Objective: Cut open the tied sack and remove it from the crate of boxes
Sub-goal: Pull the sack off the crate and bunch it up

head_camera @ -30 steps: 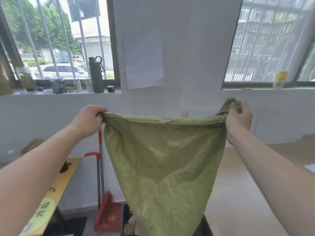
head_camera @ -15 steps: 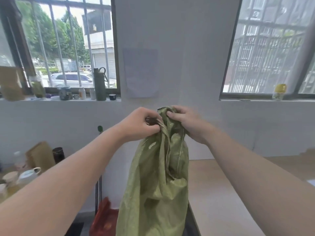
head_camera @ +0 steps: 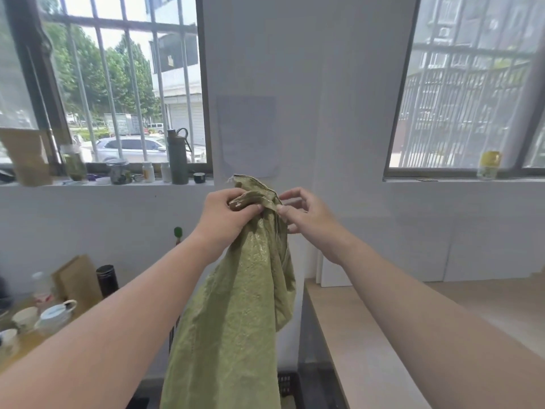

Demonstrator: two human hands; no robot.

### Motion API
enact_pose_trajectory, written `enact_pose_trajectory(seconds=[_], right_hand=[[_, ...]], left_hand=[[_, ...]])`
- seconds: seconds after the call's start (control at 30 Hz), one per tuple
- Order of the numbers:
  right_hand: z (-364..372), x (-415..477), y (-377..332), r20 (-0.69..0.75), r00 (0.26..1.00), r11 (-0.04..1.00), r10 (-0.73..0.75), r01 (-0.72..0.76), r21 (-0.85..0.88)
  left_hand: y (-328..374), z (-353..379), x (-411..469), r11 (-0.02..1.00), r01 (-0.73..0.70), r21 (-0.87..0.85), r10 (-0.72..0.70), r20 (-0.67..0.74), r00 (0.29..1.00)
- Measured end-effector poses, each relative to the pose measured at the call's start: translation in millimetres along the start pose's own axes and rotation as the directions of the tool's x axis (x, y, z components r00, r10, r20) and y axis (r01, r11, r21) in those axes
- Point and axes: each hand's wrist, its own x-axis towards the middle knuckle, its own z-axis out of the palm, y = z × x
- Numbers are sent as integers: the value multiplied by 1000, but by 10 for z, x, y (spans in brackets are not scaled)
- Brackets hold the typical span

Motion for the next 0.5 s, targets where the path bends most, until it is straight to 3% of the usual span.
enact_pose_trajectory(seconds=[0.17, 0.27, 0.37, 0.43, 0.5], right_hand=[[-21, -59, 246, -46, 998, 982, -31, 22, -190], [-41, -105, 417, 141, 982, 979, 127, -101, -180], [3, -144, 619, 296, 905, 920, 306, -201, -337], [54, -155, 723, 329, 877, 908, 351, -233, -349], [107, -167, 784, 316, 896, 915, 311, -194, -353]], left_hand=[[-85, 16, 152, 993, 64, -95, -71, -76, 995], [-132, 53, 208, 979, 96, -181, -120, -128, 985], [-155, 101, 227, 959, 118, -257, -164, -168, 972], [-171, 135, 220, 946, 131, -297, -185, -162, 969], [-199, 157, 214, 939, 142, -314, -197, -153, 968]])
